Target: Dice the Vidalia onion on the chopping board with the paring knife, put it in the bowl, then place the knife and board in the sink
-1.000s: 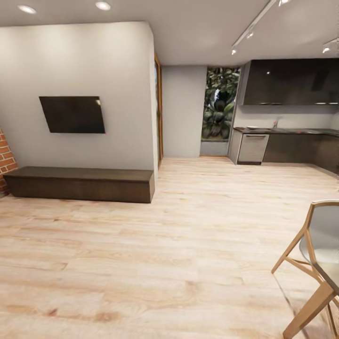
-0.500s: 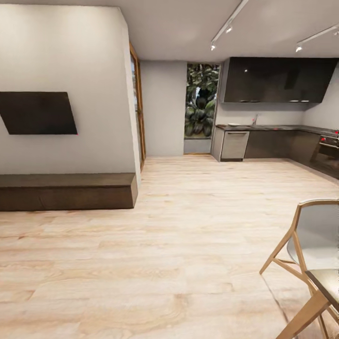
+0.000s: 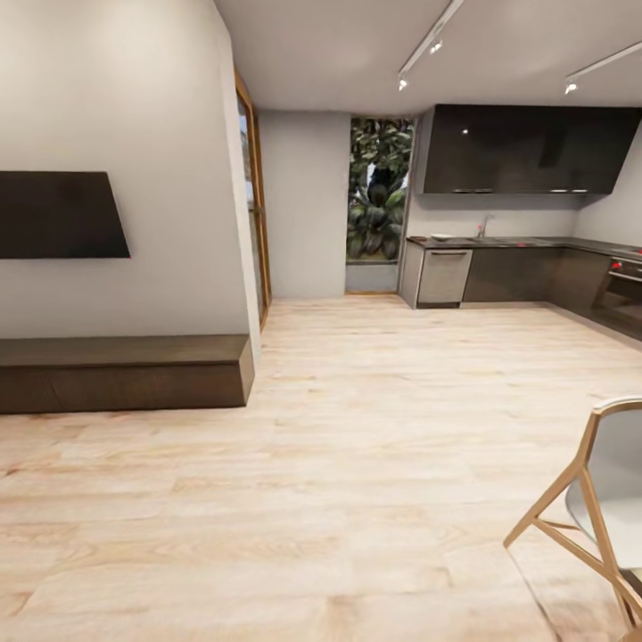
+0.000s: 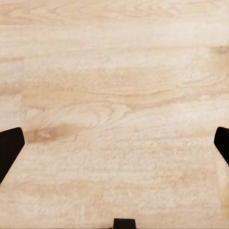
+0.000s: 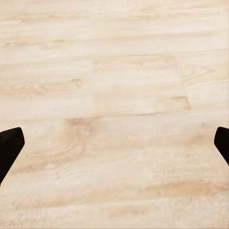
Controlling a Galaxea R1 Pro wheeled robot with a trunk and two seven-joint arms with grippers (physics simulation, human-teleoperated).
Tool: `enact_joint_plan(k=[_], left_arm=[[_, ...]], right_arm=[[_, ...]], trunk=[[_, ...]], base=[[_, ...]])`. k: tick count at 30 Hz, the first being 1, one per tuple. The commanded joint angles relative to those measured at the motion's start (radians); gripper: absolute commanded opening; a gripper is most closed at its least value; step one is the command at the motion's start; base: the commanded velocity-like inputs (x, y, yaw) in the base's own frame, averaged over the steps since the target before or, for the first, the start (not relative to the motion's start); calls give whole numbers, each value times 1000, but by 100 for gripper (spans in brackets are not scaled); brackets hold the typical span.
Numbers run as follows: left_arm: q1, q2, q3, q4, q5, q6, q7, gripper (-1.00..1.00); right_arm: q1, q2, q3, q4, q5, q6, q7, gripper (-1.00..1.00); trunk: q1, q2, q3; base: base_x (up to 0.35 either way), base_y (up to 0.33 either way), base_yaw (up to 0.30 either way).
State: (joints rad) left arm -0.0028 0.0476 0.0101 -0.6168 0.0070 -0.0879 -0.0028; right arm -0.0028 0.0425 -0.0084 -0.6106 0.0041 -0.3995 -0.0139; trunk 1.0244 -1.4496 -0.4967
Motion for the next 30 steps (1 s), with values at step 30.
enact_joint_plan(k=[30], left_arm=[[0, -2, 1, 2, 1, -3, 1, 100]], right_arm=[[0, 0, -1, 0, 1, -2, -1, 100]], trunk=[[1, 0, -1]], base=[[346, 0, 0]])
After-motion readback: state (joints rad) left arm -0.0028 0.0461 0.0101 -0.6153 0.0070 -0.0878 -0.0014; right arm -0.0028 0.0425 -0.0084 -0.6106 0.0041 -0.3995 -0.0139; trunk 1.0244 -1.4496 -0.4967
